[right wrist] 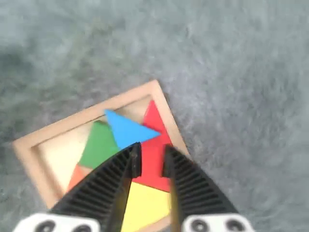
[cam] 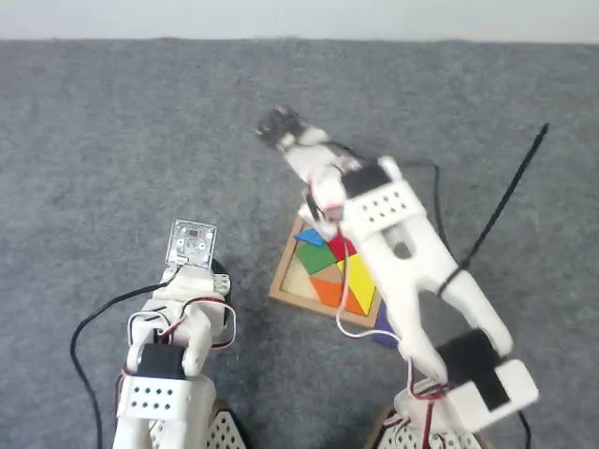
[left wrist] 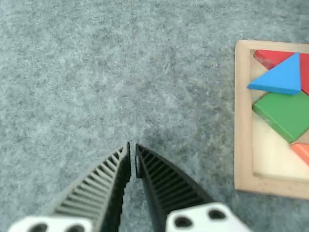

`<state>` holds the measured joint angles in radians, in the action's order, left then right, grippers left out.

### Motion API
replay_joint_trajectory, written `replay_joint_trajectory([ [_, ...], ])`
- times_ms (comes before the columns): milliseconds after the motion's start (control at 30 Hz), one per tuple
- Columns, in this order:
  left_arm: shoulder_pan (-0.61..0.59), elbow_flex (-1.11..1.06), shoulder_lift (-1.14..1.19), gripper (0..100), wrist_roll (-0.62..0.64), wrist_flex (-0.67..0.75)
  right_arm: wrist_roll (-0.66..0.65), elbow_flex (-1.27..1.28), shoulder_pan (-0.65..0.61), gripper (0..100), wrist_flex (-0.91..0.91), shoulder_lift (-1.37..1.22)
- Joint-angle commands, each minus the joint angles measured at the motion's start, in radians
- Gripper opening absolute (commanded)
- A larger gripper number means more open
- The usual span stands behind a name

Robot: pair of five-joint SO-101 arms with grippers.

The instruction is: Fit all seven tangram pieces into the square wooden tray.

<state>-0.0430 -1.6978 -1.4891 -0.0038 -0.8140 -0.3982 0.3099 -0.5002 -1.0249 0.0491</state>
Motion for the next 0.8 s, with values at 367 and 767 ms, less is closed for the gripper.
replay_joint_trajectory([
  [367, -0.005, 0.008, -0.012, 1, 0.005, -0.002, 0.115, 0.184, 0.059, 0.7, 0.282, -0.102],
  [767, -0.005, 0.008, -0.012, 1, 0.005, -0.002, 0.115, -0.011, 0.058, 0.7, 0.234, -0.262],
])
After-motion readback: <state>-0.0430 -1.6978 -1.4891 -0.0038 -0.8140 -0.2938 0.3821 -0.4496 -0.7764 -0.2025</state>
